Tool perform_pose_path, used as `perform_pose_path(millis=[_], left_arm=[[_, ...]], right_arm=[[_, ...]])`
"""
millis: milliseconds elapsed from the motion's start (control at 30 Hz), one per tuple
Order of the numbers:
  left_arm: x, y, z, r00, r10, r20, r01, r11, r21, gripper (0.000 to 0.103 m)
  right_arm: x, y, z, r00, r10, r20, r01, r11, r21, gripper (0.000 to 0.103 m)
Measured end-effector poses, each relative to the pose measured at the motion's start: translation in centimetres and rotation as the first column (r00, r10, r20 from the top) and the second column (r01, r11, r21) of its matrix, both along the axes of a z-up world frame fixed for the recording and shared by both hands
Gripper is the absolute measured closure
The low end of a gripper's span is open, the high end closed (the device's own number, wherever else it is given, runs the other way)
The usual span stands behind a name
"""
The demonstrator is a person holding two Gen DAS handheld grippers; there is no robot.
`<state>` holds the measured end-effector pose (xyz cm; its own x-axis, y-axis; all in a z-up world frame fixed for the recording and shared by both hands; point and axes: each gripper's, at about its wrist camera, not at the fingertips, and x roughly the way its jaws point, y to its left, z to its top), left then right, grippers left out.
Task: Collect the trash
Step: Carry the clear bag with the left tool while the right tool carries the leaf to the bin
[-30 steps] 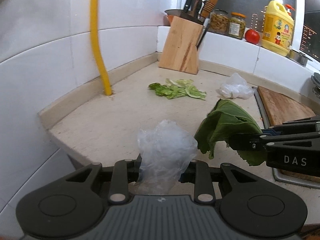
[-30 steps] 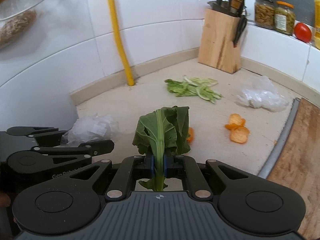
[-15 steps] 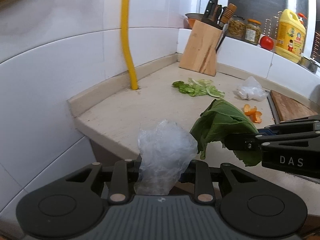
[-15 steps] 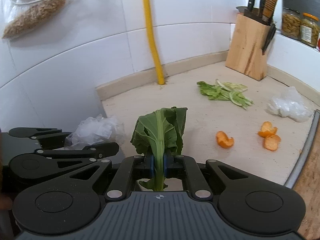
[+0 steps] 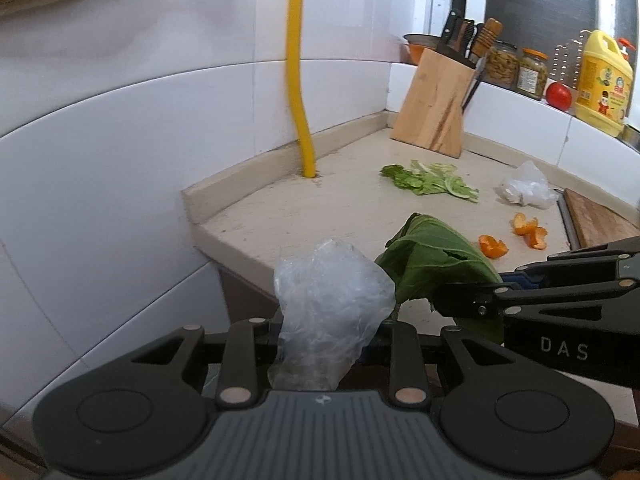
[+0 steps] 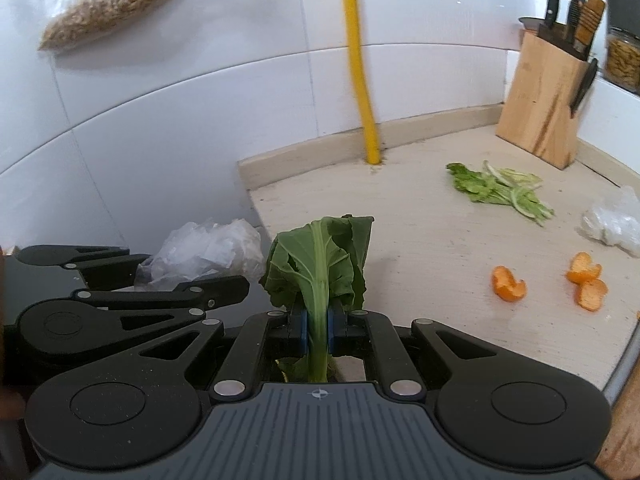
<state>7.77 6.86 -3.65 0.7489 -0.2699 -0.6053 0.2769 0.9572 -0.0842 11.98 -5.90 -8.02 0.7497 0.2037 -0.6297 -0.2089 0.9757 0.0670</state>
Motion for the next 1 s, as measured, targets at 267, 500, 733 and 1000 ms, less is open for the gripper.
perform_pose_path(millis=[267,500,733,1000], left_arm=[[-0.6,2.1,-0.5,0.997,0.072,-0.025,-0.072,0.997,0.024,0.080],[-0.6,4.5,-1.5,0.985,0.156,-0.070,-0.154,0.987,0.041,0.080],[-0.4,7.0,-2.6,0.968,0.230,-0.102,-0.227,0.973,0.044,0.080],[0.8,8.8,-4.7,0.944,0.276,-0.181,-0.272,0.961,0.047,0.079]], right_arm=[[0.9,2.0,-0.6,0.997,0.068,-0.021,-0.068,0.998,0.005,0.091],[1.5,2.9,-0.8,0.990,0.133,-0.048,-0.133,0.991,0.016,0.091],[2.3,4.8,-1.5,0.978,0.193,-0.080,-0.193,0.981,0.013,0.091],[4.1,7.3,-3.5,0.962,0.231,-0.149,-0.232,0.973,0.007,0.090]])
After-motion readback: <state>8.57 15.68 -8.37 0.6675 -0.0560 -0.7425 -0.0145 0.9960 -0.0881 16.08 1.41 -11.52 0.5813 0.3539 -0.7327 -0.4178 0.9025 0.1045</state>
